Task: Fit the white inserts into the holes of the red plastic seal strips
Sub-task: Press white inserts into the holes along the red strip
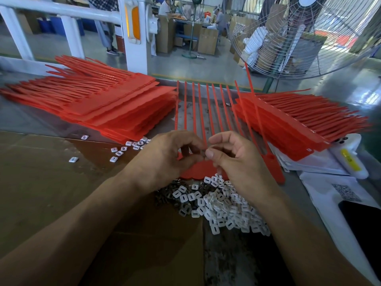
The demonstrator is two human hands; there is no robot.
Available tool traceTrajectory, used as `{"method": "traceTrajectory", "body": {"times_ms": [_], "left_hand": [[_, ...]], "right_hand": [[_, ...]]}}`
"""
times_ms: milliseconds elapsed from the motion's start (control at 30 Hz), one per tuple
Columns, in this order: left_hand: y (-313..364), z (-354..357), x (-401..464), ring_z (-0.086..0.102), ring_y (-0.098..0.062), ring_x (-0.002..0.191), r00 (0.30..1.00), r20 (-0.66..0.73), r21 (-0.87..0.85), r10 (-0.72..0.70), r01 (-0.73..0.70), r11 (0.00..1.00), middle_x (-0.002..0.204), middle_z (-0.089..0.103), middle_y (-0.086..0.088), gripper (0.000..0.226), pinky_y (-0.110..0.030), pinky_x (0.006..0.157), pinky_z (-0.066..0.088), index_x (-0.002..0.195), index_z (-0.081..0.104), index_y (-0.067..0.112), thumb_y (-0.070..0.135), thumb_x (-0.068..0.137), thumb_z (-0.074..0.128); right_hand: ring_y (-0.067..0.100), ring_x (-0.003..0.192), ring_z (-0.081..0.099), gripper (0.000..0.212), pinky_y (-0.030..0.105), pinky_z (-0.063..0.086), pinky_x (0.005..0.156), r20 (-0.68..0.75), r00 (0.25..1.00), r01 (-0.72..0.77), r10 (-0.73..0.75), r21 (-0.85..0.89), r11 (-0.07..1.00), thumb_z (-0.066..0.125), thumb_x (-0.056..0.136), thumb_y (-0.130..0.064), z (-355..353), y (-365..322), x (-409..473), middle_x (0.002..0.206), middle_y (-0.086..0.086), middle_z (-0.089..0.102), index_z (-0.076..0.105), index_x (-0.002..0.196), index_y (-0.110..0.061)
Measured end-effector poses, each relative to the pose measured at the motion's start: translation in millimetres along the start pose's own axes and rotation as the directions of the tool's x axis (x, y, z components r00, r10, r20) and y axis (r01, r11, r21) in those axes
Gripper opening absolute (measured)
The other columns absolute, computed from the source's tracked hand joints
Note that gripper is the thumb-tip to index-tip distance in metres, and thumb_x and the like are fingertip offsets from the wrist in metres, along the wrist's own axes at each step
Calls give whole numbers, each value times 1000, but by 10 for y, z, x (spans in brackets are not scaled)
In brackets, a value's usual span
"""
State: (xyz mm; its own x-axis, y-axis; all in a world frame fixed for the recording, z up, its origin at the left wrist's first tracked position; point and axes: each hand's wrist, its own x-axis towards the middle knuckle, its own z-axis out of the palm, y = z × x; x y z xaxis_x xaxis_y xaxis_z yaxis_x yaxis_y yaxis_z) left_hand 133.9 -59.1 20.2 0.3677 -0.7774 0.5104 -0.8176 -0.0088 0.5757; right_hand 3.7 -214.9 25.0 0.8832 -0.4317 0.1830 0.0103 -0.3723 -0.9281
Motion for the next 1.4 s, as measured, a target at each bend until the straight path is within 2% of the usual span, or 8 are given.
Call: {"method": "traceTrajectory", "body": {"times_ms": [133,233,400,667,867,1067,1200,1400], "left_hand": [[0,-1,1,66,-9,89,999,3,33,39,-40,999,97,70,16,12,-15,73,49,102,73,29,25,91,74],[-22,-4,8,65,-8,87,999,-20,87,46,-44,995,92,68,17,8,-18,73,50,98,74,28,29,90,72],[-157,-40,1,59,-7,93,984,-132,242,-120,149,959,96,65,16,9,-41,87,50,98,75,28,31,90,74],[-185,-3,17,52,-12,107,958,-102,326,-268,287,901,98,56,21,10,-46,99,43,98,75,35,38,89,73],[-202,9,34,51,-12,108,948,-101,347,-303,319,882,100,57,20,12,-40,99,38,100,76,36,39,89,74],[-195,-15,22,50,-11,109,943,-95,333,-317,331,883,101,57,21,13,-41,100,38,103,76,37,34,90,73],[-190,-18,11,52,-14,109,950,-97,352,-296,311,883,107,64,15,15,-42,100,38,103,75,37,29,91,73],[-189,-8,19,49,-13,111,952,-65,364,-299,302,881,111,65,15,18,-37,97,33,100,75,40,26,92,71]], "right_hand": [[1,70,65,15,27,50,72,-9,1000,-2,2,-27,1000,71,97,-21,7,14,4,89,-15,74,67,103,-34],[-1,70,66,10,19,51,67,-12,1000,-7,6,-33,999,69,98,-27,4,5,-7,85,-15,75,68,105,-33],[-8,83,67,6,16,46,73,-99,995,-23,7,-161,987,65,99,-35,-24,3,-25,88,-22,73,71,98,-34],[-9,83,64,11,0,42,60,-11,997,-72,72,-314,947,66,99,-38,-18,47,-20,87,-26,69,72,93,-32],[-10,84,64,8,10,42,64,3,998,-62,68,-347,936,68,97,-39,-32,21,-38,86,-19,71,73,94,-34],[-10,87,65,6,11,44,71,182,982,38,43,-422,906,74,94,-32,-94,-44,-65,93,-28,69,75,98,-37],[-4,89,62,12,10,46,75,343,938,124,41,-446,886,80,87,-34,-131,-81,-74,96,-22,64,77,99,-38],[-5,92,57,11,17,44,79,392,918,186,64,-566,804,79,88,-33,-122,-101,-76,98,-18,61,77,99,-36]]}}
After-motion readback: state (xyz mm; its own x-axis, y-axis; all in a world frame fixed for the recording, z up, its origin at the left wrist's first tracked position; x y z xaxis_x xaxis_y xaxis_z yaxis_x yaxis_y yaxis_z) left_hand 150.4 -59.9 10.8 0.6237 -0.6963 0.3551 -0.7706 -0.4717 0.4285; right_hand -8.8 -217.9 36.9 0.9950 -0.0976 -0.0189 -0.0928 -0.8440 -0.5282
